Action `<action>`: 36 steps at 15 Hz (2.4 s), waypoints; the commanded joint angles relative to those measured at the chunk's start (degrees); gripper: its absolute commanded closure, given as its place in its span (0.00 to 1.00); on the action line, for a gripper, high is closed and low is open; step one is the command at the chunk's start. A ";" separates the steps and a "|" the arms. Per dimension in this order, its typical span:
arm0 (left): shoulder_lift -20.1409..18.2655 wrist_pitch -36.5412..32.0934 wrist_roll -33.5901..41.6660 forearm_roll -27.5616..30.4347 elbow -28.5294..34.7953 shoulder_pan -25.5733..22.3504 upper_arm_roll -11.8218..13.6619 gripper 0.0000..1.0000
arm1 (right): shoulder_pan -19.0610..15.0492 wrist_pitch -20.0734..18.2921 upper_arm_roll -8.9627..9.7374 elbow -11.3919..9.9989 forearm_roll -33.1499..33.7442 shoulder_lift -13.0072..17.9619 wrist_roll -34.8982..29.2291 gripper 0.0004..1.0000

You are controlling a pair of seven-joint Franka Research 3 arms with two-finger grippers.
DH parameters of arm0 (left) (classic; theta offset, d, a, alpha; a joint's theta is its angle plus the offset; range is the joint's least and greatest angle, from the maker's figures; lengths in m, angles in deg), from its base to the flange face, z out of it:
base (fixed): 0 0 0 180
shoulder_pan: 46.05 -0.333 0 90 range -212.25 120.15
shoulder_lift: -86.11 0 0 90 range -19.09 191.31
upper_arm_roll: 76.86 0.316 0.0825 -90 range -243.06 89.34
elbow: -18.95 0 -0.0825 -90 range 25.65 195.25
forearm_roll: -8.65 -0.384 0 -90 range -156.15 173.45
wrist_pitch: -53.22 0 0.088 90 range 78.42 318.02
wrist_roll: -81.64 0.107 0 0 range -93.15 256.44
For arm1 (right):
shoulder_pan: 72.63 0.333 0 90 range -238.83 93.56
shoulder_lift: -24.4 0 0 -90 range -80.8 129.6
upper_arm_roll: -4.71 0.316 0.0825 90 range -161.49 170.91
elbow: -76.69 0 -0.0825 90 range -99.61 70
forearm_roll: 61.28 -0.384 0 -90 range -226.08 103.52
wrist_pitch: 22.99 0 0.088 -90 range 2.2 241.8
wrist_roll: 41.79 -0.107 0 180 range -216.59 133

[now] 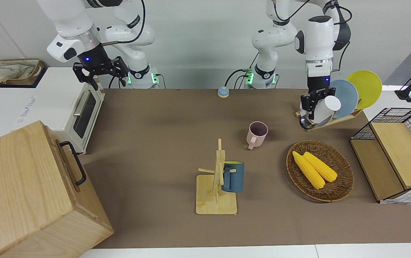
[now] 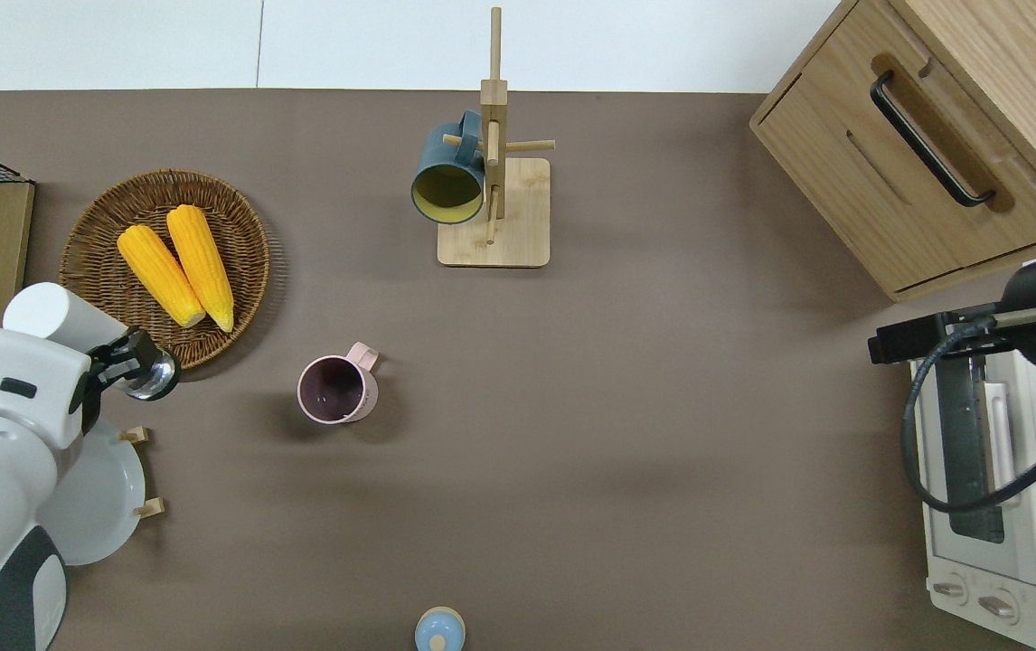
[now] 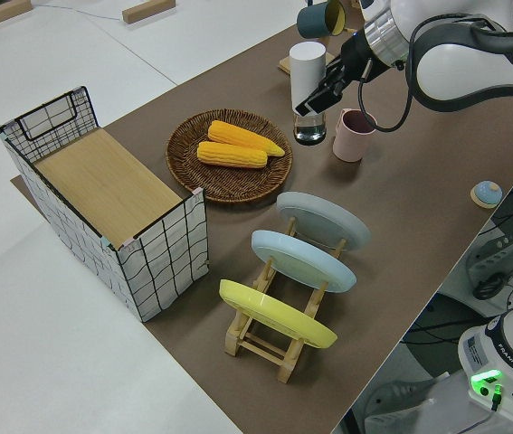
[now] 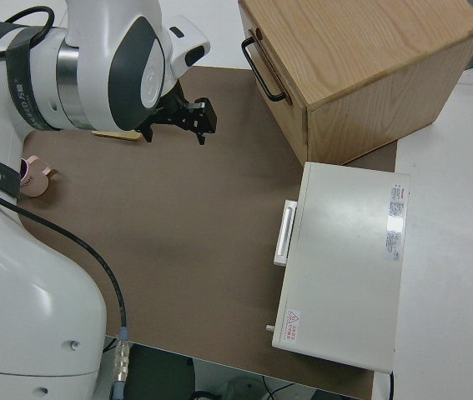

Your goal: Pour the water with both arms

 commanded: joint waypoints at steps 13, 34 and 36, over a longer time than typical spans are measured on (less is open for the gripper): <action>13.00 -4.33 10.38 -3.00 -24.24 -6.49 3.51 0.98 | -0.11 0.32 -0.18 -0.61 -0.98 0.78 1.14 0.01; 24.26 -5.91 64.32 35.38 -38.84 -6.23 22.57 0.99 | -0.11 0.32 -0.18 -0.61 -0.98 0.78 1.05 0.01; 24.61 -6.00 69.70 39.53 -38.23 -6.31 23.81 0.99 | -0.11 0.32 -0.18 -0.61 -0.98 0.78 1.14 0.01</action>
